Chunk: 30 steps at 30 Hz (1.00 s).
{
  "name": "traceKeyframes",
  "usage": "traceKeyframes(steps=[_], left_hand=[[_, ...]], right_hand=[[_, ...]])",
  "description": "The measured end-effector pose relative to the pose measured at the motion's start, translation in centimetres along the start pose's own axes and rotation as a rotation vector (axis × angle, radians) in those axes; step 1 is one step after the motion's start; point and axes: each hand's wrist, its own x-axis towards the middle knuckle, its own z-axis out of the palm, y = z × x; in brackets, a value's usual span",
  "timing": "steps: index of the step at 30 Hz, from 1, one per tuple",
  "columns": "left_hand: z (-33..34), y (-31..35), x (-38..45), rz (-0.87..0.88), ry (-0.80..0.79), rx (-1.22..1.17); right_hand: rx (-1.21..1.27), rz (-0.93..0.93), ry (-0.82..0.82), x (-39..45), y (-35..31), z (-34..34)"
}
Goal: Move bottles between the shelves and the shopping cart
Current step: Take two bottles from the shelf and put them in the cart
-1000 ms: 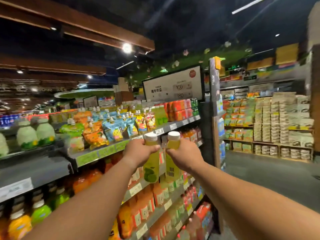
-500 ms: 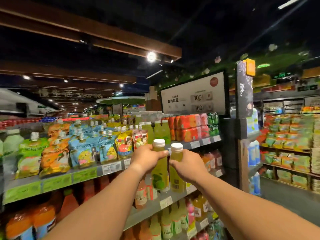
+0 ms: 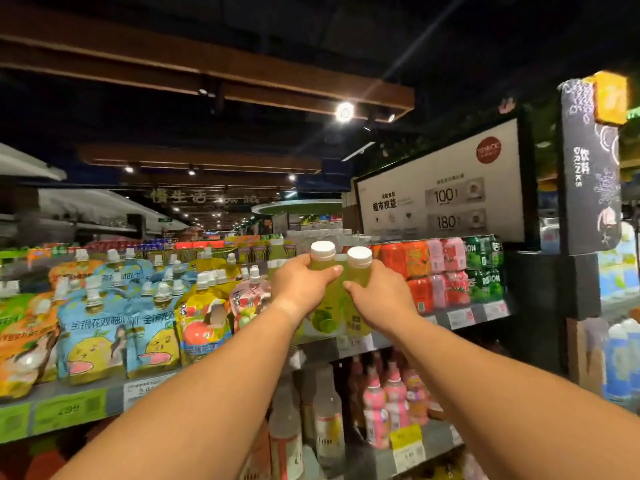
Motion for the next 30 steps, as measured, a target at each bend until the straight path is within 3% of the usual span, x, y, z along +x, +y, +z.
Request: traceKeyframes(steps=[5, 13, 20, 30], left_hand=[[4.1, 0.0, 4.4, -0.026, 0.128, 0.154], [7.8, -1.4, 7.6, -0.209, 0.174, 0.445], [9.7, -2.7, 8.1, -0.307, 0.162, 0.538], [9.7, -3.3, 7.4, -0.367, 0.187, 0.120]], right_hand=[[0.024, -0.105, -0.031, 6.4, 3.1, 1.8], [0.014, -0.111, -0.220, 10.9, 7.7, 5.0], [0.030, -0.175, -0.343, 13.3, 9.0, 6.5], [-0.051, -0.205, -0.444, 13.9, 9.6, 6.2]])
